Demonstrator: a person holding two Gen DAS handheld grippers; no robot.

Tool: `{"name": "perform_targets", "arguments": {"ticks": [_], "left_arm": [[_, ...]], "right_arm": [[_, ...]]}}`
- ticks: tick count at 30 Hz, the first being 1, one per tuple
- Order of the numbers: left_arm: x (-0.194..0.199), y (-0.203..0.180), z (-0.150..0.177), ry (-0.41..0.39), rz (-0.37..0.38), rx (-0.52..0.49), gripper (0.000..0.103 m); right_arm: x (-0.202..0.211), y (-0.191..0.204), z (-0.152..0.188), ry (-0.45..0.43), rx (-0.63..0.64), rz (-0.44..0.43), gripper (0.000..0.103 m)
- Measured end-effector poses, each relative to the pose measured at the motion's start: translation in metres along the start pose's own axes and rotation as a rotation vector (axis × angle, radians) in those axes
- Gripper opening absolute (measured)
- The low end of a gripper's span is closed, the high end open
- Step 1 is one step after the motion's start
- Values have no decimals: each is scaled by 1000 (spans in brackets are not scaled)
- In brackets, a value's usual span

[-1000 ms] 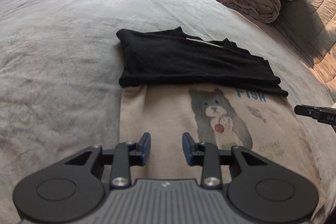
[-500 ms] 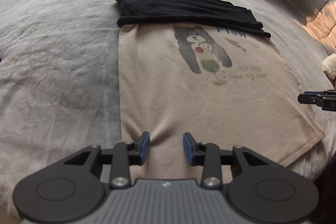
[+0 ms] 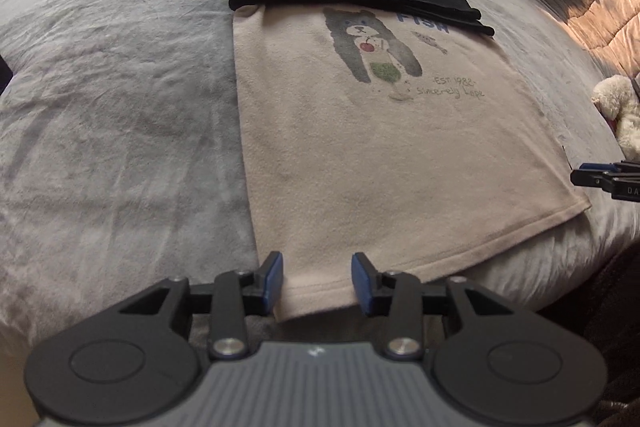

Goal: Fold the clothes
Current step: 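Move both grippers to the beige tee hem and pinch it, then lift the beige hem with both grippers and fold it toward the black fold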

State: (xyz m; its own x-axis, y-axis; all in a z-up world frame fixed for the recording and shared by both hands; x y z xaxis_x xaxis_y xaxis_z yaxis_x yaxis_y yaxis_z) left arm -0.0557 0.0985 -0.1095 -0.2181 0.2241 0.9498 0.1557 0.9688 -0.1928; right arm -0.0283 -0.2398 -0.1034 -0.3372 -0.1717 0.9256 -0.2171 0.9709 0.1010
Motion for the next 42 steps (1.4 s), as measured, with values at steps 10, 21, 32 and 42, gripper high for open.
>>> {"name": "perform_targets", "arguments": {"ticks": [10,21,32,42], "left_arm": [[-6,27,7,66,120,124,38],[-11,31,5,89,252,184,33],[-11,32,3,85,353,189,8],[15,40,-21,-17,480,292,8]], "right_arm": [[2,-17,15,78,-60,-68,46],[-12,-33,23,174,-161,-168,47],[-12,-31,18,183,-181,-238,13],[10,-29,-13,88,-220,-307,12]]}}
Point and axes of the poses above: each gripper's, at about its wrist camera, not at the fingertips, and x roughly against the way its jaws point, y to its left, z to its underside, the point moved 8 cm from there along -x, roughly the way its jaws point, and after that the axes turned 10 degrees about y, right-handed, at the moved point
